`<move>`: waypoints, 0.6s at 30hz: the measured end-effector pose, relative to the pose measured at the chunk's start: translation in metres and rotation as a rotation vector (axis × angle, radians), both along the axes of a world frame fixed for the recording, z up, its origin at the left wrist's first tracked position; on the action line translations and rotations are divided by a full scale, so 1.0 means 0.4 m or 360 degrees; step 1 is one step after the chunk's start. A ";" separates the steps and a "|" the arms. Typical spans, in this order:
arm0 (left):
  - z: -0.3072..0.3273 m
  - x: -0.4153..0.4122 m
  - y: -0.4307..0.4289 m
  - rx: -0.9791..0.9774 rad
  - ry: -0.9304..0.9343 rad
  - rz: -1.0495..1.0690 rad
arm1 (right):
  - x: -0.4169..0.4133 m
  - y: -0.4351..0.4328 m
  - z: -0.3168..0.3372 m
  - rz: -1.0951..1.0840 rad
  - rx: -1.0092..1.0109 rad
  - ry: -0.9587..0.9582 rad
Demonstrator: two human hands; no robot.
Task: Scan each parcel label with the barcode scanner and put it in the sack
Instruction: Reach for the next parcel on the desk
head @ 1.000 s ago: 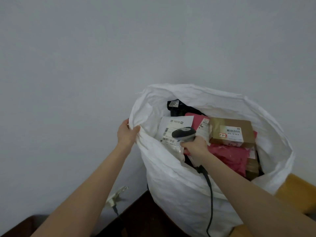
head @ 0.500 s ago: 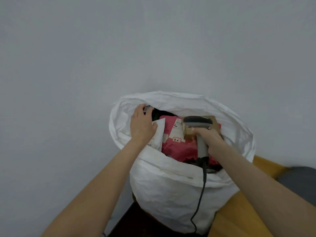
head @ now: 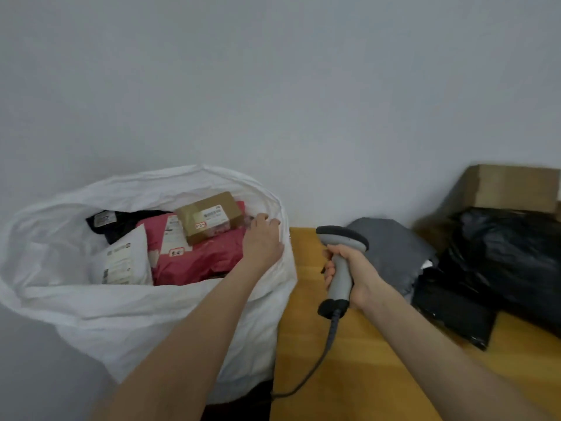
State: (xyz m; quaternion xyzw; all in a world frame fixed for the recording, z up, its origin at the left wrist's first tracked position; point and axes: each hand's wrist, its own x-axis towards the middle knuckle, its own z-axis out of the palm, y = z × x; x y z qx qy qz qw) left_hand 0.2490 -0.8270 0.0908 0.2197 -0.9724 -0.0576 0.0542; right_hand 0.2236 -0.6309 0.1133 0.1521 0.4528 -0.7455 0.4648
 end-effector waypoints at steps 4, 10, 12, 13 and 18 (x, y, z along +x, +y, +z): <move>-0.019 -0.081 0.210 0.0042 -0.0034 -0.0180 | -0.006 0.228 -0.040 -0.0217 0.0007 -0.0083; -0.050 -0.156 0.586 0.0002 -0.0095 -0.0395 | -0.022 0.611 -0.086 -0.0510 0.0232 0.0033; -0.057 -0.174 0.702 0.0020 -0.0118 -0.0447 | -0.030 0.719 -0.099 -0.0610 0.0324 0.0090; -0.060 -0.188 0.770 0.0020 -0.0112 -0.0482 | -0.038 0.783 -0.103 -0.0673 0.0368 0.0111; -0.079 -0.255 1.079 0.0148 -0.0110 -0.0669 | -0.084 1.068 -0.113 -0.0916 0.0477 0.0161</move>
